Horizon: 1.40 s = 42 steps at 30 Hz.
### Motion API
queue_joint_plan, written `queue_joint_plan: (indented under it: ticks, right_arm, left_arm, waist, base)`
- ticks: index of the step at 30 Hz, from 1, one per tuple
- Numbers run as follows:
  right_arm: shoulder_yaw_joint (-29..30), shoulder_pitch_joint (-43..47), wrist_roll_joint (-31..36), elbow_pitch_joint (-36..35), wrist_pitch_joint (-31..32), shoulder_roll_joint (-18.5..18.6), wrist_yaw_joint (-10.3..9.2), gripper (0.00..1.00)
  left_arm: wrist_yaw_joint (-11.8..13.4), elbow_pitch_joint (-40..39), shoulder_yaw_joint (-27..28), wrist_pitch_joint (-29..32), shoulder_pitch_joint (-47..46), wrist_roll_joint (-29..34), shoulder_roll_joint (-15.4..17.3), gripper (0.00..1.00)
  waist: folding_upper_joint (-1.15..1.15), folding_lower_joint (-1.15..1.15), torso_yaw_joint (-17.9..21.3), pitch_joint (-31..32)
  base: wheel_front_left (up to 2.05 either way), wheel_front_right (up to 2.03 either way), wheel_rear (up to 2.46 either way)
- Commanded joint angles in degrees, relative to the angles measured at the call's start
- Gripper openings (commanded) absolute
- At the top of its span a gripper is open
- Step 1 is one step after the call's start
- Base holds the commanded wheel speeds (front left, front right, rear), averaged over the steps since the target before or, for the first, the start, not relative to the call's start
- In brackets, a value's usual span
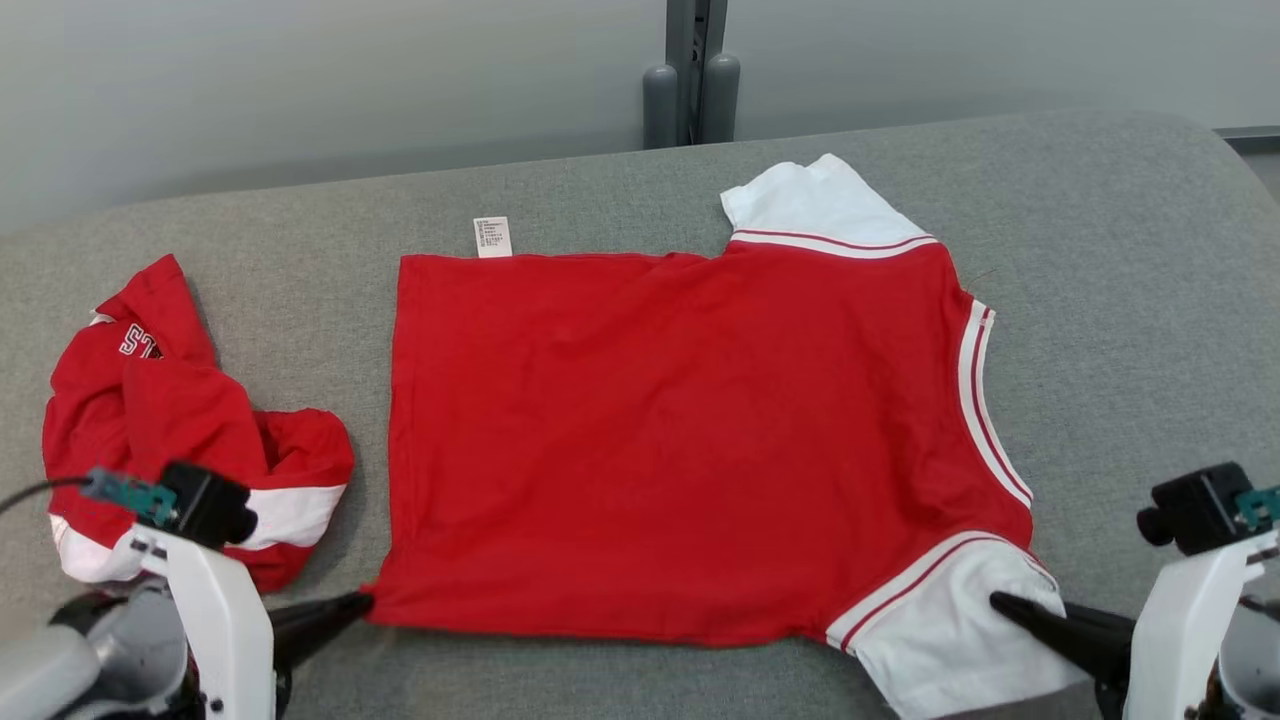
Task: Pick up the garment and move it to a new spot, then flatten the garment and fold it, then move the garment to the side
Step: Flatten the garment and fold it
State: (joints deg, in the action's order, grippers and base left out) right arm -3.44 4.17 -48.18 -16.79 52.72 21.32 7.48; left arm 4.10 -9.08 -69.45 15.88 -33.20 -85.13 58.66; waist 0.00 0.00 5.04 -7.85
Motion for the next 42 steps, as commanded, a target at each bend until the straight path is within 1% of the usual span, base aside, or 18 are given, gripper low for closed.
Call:
queue_joint_plan:
  ticks: [1, 5, 10, 14, 19, 27, 32, 37, 42]
  right_arm:
    - [1.2, -2.2, 0.5, 0.6, 1.6, -0.6, 0.03, 0.00]
    - [4.0, -7.0, 1.5, 3.1, 5.3, -3.0, 0.03, 0.00]
    - [5.4, -12.4, 3.1, 6.6, 9.5, -4.9, 0.03, 0.00]
    - [6.7, -16.7, 4.0, 9.0, 10.8, -6.6, 0.03, 0.00]
    - [7.9, -21.4, 4.9, 12.1, 11.6, -8.4, 0.03, 0.00]
    - [10.0, -27.6, 5.9, 17.0, 11.1, -10.9, 0.03, 0.00]
    - [10.5, -30.4, 7.2, 19.6, 10.7, -11.3, 0.03, 0.00]
    - [9.8, -33.5, 9.1, 22.8, 8.4, -11.6, 0.03, 0.00]
    - [8.8, -35.4, 10.9, 25.7, 5.8, -11.1, 0.03, 0.00]
  left_arm:
    - [-0.7, 1.3, 0.9, 1.7, -2.5, -0.4, 0.1, 0.00]
    - [-2.6, 5.0, 2.3, 6.7, -7.8, -0.8, -0.8, 0.00]
    - [-5.0, 10.1, 3.5, 11.7, -13.6, -1.6, -2.8, 0.00]
    - [-6.1, 14.2, 4.2, 14.9, -17.2, -2.0, -4.3, 0.00]
    - [-7.0, 18.8, 4.3, 18.5, -19.9, -3.1, -6.3, 0.00]
    - [-8.6, 25.0, 4.1, 21.7, -22.9, -3.4, -9.6, 0.00]
    - [-9.2, 26.9, 4.1, 22.3, -23.8, -3.3, -11.0, 0.00]
    - [-10.0, 29.1, 4.5, 22.2, -25.1, -3.3, -13.0, 0.00]
    - [-10.6, 31.1, 4.7, 21.9, -26.0, -2.8, -14.6, 0.00]
  waist:
    - [0.00, 0.00, -0.1, -0.7]
    - [0.00, 0.00, -0.1, -2.4]
    - [0.00, 0.00, 0.0, -4.2]
    - [0.00, 0.00, 0.4, -5.3]
    - [0.00, 0.00, 0.7, -6.5]
    - [0.00, 0.00, 1.0, -8.6]
    - [0.00, 0.00, 1.1, -9.4]
    - [0.00, 0.00, 1.0, -10.1]
    - [0.00, 0.00, 0.9, -10.6]
  base:
    - [0.00, 0.00, 0.00]
    - [0.00, 0.00, 0.00]
    - [0.00, 0.00, 0.00]
    - [0.00, 0.00, 0.00]
    - [0.00, 0.00, 0.00]
    - [0.00, 0.00, 0.00]
    - [0.00, 0.00, 0.00]
    - [0.00, 0.00, 0.00]
    - [0.00, 0.00, 0.00]
